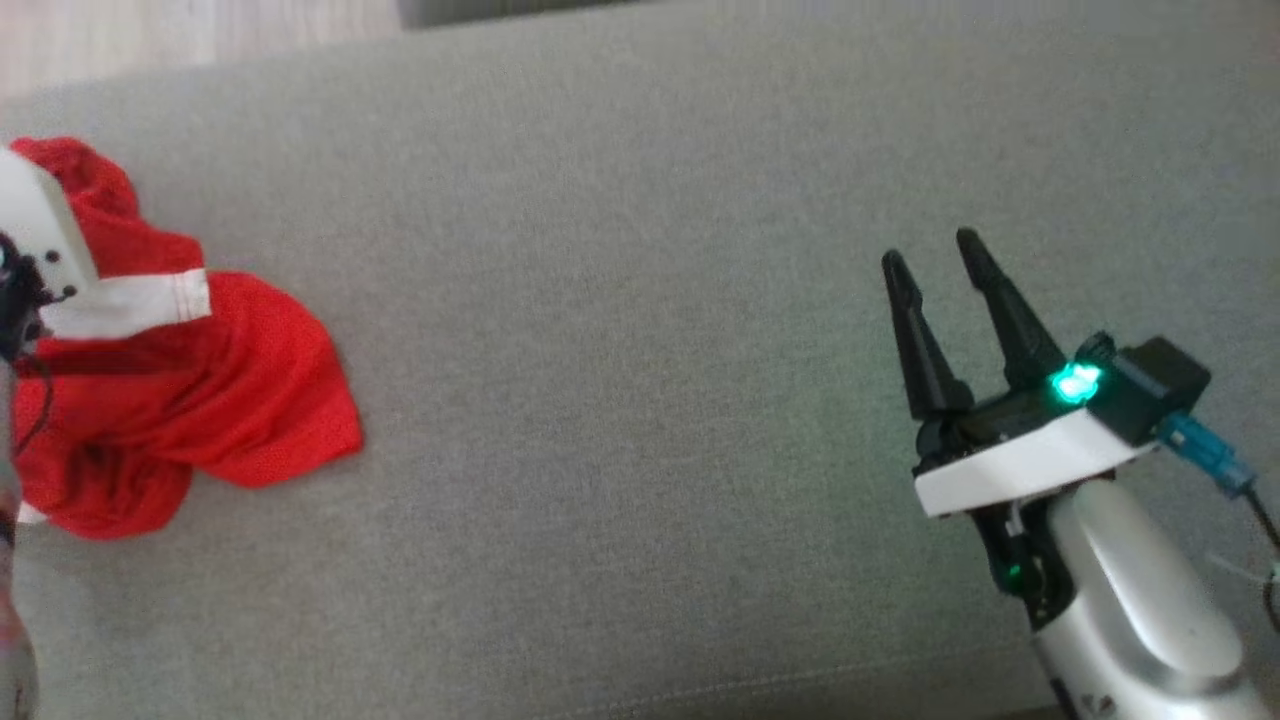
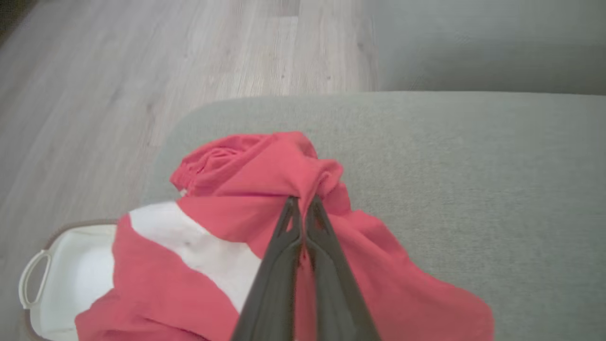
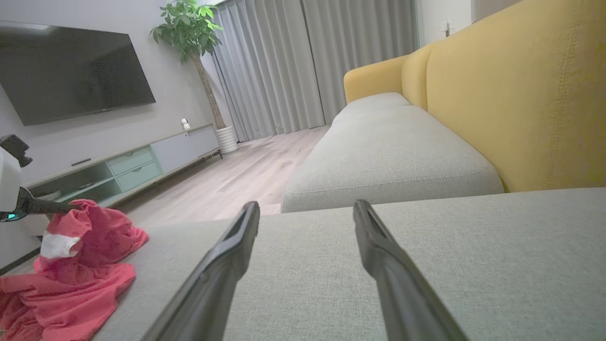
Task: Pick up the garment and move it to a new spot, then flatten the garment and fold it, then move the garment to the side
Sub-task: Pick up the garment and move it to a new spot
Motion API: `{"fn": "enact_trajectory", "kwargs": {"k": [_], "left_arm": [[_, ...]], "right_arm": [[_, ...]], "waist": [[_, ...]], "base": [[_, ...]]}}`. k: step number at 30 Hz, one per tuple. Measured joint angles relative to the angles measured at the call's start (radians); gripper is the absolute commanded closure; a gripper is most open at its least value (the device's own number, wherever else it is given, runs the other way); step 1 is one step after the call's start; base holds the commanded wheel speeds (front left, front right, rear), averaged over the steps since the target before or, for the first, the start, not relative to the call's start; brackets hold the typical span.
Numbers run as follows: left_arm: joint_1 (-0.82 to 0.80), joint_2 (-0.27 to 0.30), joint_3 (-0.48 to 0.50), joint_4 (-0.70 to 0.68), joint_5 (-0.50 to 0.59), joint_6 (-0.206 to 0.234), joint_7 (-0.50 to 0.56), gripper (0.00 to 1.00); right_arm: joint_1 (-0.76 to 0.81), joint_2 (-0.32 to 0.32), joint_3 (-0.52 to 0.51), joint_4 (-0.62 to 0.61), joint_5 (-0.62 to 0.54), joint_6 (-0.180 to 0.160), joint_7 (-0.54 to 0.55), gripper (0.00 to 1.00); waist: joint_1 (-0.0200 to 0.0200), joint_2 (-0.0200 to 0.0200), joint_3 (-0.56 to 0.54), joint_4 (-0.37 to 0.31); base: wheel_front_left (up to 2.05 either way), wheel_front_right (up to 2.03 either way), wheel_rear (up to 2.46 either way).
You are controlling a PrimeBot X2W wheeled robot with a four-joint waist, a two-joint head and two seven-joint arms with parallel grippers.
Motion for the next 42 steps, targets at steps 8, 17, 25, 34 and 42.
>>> {"fn": "enact_trajectory", "kwargs": {"k": [8,17,25,34,42], "left_arm": [[-0.044,-0.054,-0.106,-0.139,0.007,-0.046,-0.043,1.0],[0.026,-0.207,-0.257,-0.554,-0.127,-0.054,0.021,1.0],[0.305,-0.314,-0.342,-0.734,-0.169,-0.018,-0.007,1.0],[0.477,-0.352,-0.377,-0.472,-0.161,0.009,-0.431,0.0],[0.434,-0.352,-0.389,-0.509,-0.157,0.049,-0.557,0.0]], "right_arm": [[0.066,0.026,-0.022,0.014,-0.002,0.0,0.0,0.0],[0.106,0.047,-0.027,0.009,-0.019,0.0,0.0,0.0],[0.106,0.045,-0.036,0.004,-0.017,0.0,0.0,0.0],[0.102,0.038,-0.022,0.004,0.0,0.0,0.0,0.0],[0.102,0.006,-0.036,-0.004,0.0,0.0,0.0,0.0]], "waist": [[0.0,0.0,-0.13,0.01],[0.0,0.0,-0.211,-0.037],[0.0,0.0001,-0.187,-0.114],[0.0,0.0,-0.138,-0.16],[0.0,0.0001,-0.154,-0.104]], "base": [[0.0,0.0,0.0],[0.0,0.0,0.0],[0.0,0.0,0.0],[0.0,0.0,0.0],[0.0,0.0,0.0]]}}
